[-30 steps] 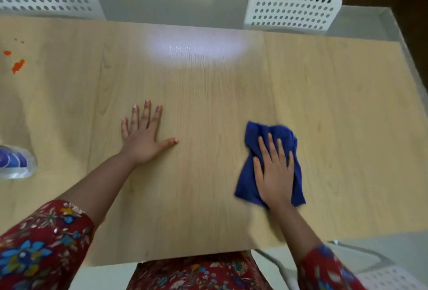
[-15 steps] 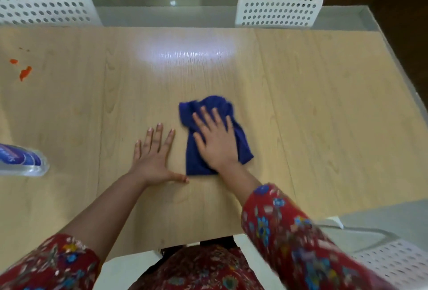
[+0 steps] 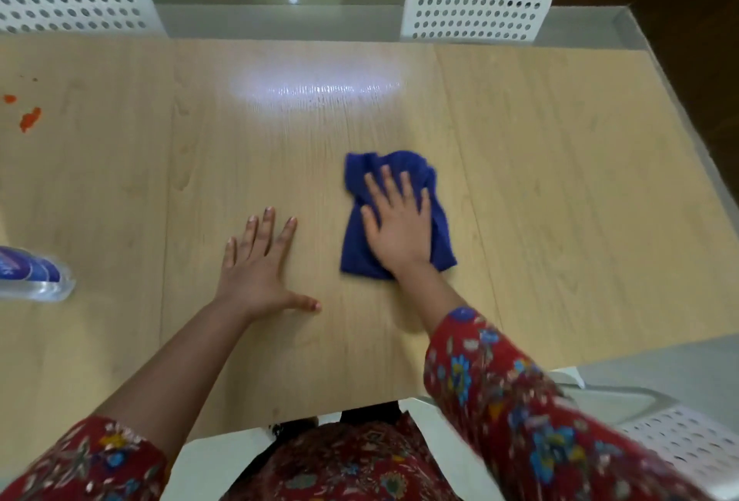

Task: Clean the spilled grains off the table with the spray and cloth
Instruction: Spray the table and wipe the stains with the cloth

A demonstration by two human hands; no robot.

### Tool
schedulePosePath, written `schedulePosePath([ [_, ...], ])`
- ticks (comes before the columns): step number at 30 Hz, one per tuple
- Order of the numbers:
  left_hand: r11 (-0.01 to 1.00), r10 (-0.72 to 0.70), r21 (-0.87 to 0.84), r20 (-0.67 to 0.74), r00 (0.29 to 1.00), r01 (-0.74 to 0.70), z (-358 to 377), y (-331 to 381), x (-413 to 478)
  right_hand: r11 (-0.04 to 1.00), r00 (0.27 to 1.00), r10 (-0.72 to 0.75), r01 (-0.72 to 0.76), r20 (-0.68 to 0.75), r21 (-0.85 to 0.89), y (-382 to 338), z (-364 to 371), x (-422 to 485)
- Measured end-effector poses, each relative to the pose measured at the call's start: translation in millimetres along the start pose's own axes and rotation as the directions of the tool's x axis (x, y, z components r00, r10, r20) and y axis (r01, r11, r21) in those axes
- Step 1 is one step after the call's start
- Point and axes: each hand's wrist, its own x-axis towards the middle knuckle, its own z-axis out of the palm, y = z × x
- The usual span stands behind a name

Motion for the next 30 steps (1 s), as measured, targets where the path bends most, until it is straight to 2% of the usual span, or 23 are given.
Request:
schedulePosePath([
  [2, 1.0, -0.001, 0.0, -0.054, 0.999, 0.001, 2, 1, -1, 0.978, 0.976, -0.208, 0.207, 0.062, 0.019, -9, 2, -53],
  [4, 1.0, 0.003, 0.002, -0.069, 0.998, -0.003, 2, 0, 0, 0.97, 0.967, -0.243, 0.24, 0.075, 0.043, 18, -3, -88],
  [5, 1.0, 0.004, 0.003, -0.061, 0.998, -0.004, 2, 0, 0, 0.982, 0.981, -0.186, 0.185, 0.062, 0.023, 38, -5, -92],
  [7, 1.0, 0.002, 0.005, -0.062, 0.998, -0.001, 3, -1, 1, 0.998, 0.998, 0.057, -0.056, 0.013, -0.038, 74, -11, -76],
  [9, 1.0, -0.002, 0.004, -0.071, 0.997, 0.002, 3, 0, 2, 0.971, 0.972, 0.237, -0.237, -0.006, -0.044, 92, -19, -33],
  [10, 1.0, -0.004, 0.003, -0.072, 0.997, 0.004, 3, 0, 2, 0.963, 0.963, 0.269, -0.268, 0.019, -0.027, 94, -22, -9],
  [14, 1.0, -0.008, 0.006, -0.079, 0.997, 0.009, 4, -1, 1, 0.973, 0.97, 0.232, -0.232, 0.078, -0.008, 88, -21, 33],
  [18, 1.0, -0.005, 0.016, -0.091, 0.996, 0.007, 5, -1, 0, 0.989, 0.989, 0.149, -0.149, 0.022, -0.016, 95, -16, -51],
  [23, 1.0, 0.009, 0.018, -0.107, 0.994, -0.007, 5, 0, -3, 0.955, 0.956, 0.293, -0.292, -0.002, -0.05, 104, -10, -176],
  [27, 0.995, 0.096, 0.015, -0.235, 0.967, -0.095, 20, -8, -32, 0.922, 0.923, 0.385, -0.386, -0.023, -0.028, 85, -6, -167],
  [30, 0.993, 0.098, -0.03, -0.322, 0.942, -0.113, 35, -29, -67, 0.95, 0.951, 0.309, -0.309, -0.023, -0.034, 40, 4, -139],
])
